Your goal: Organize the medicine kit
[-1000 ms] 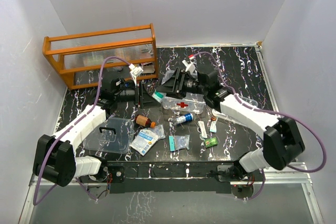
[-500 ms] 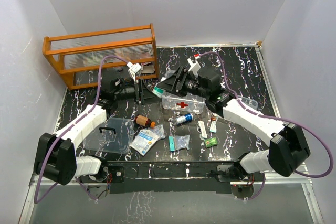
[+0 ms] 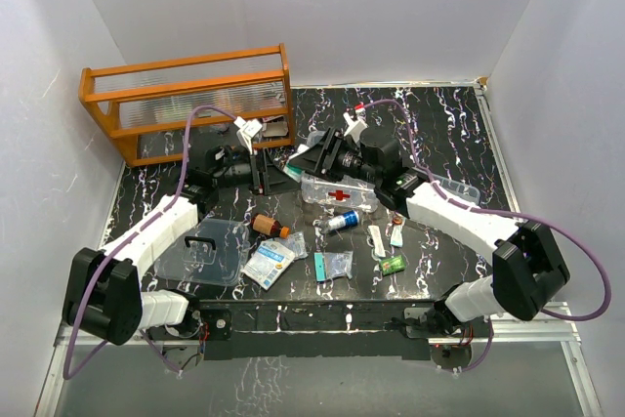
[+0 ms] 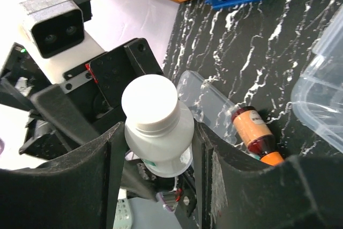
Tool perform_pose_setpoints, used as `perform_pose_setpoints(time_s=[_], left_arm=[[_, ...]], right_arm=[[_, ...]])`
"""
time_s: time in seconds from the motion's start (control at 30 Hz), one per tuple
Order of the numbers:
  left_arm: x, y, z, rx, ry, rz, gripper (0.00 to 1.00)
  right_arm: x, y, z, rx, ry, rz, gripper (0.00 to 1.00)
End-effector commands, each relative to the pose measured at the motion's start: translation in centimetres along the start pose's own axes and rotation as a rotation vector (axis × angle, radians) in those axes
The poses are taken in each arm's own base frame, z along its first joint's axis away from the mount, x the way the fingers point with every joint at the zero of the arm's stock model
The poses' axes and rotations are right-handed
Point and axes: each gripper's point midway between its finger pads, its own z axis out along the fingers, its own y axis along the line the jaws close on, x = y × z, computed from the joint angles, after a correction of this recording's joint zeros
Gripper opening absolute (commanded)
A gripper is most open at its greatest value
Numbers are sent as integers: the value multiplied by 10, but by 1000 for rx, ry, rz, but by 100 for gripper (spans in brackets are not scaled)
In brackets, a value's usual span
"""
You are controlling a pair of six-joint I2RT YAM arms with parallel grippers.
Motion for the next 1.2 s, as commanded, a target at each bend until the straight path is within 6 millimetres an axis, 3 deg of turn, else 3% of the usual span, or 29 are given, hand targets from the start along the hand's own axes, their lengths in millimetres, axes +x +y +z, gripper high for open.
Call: perform_pose_setpoints(time_s=[0.0,0.27,0.47,0.6,0.9,1.03,1.17], left_arm=[[-15,-3,-7,-88,-33,83,69],[-31,49,-37,-492,-170,56,80],[-43,61,-55,-614,-270,58,82],[-41,64,-57,-630,-283,35,80],[-23,69,-60,-634,-232,73,79],[-28,53,-48,-528,-183,152,78],[-35,50,-46,-525,-164,179,78]], right_arm=[[-27,11,0,28,-81,-100,25],[-73,-47,-32,310,-157,-186,25],[-97,-91,-50,502,-196,-213,25],[-86,-116,-37,552,-88,-223,26],[-59,-148,3,542,82,-118,26],[-47,-151,13,516,125,-61,26],[-32,-172,22,550,172,-19,26]])
